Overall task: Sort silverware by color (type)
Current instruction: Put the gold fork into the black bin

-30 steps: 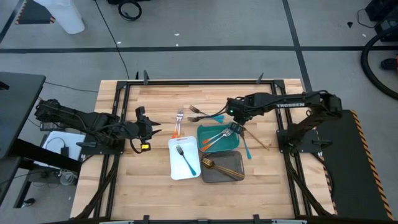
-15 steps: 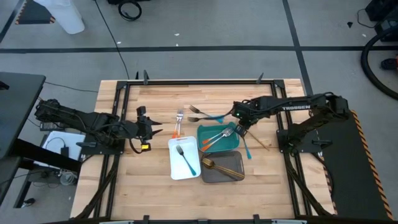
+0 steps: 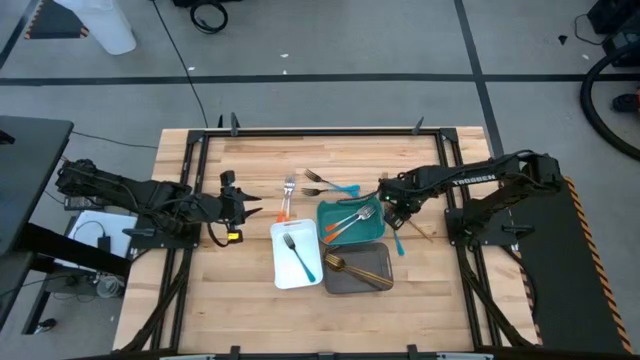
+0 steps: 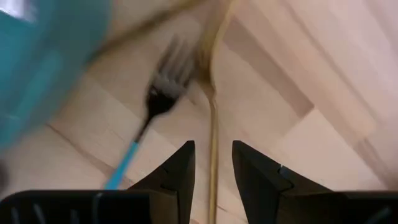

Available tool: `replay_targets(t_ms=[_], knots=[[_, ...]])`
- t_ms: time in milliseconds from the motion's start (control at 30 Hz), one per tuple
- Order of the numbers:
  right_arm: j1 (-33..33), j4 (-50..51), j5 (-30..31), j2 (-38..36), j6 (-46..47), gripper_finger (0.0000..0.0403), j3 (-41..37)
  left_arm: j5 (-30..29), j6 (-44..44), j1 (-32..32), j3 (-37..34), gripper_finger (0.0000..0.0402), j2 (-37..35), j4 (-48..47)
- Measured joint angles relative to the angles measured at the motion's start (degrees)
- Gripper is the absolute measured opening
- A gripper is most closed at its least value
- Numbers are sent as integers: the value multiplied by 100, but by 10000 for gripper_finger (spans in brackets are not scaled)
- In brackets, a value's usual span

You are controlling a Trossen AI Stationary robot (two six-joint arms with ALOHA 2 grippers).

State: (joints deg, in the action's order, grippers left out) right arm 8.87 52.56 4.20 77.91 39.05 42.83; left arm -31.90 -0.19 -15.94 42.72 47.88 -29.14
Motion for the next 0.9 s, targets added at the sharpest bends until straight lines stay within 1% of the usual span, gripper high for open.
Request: replay_targets(t_ms=[300, 633, 767, 900], knots=[[-326, -257, -45, 2, 591, 114, -362, -42, 87, 0, 0, 118, -1, 25], [-519, -677, -17, 4, 1146, 109, -910, -42, 91, 0, 0, 118, 0, 19], [-574, -837, -45, -13, 1254, 81, -995, -42, 96, 0, 0, 118, -1, 19], [-584, -892, -61, -13, 1329, 37, -1004, -42, 139, 0, 0, 118, -1, 19]])
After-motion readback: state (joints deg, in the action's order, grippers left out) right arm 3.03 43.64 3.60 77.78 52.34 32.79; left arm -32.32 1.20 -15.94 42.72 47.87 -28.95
